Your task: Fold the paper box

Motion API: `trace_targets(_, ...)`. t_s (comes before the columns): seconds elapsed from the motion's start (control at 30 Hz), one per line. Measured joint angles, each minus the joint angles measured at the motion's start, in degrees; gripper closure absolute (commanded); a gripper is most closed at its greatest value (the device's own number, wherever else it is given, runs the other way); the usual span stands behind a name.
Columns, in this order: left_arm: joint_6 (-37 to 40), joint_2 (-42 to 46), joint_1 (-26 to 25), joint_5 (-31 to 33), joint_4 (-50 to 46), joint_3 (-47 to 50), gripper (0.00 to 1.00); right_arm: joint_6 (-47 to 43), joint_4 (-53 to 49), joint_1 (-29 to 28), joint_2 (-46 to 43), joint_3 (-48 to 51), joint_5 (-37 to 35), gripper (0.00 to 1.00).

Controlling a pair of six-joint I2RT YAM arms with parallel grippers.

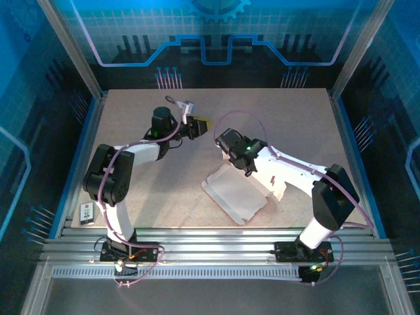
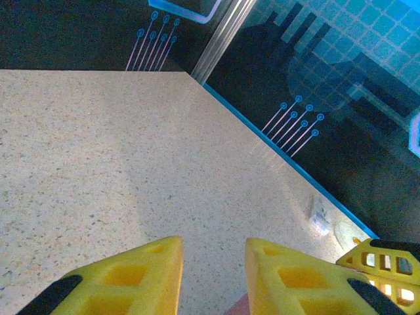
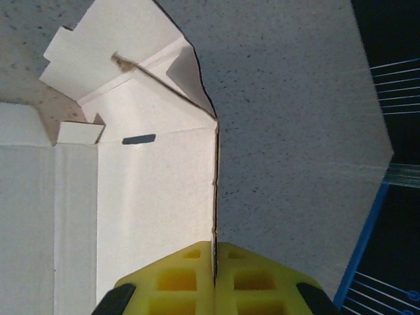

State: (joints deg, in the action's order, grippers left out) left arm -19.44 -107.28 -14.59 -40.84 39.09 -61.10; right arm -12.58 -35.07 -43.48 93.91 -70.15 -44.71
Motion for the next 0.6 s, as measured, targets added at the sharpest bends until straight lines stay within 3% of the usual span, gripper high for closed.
trace_targets(0.37, 0.0, -10.6, -0.7, -8.4, 1.0, -3.0, 0.68, -1.1, 3.0, -0.4, 0.0, 1.9, -2.7, 0.96)
trace_targets(0.6, 2.5, -13.6, -3.3, -10.1, -2.3, -8.2, 0.67, -1.4, 4.4, -0.4, -0.3, 3.0, -2.9, 0.96)
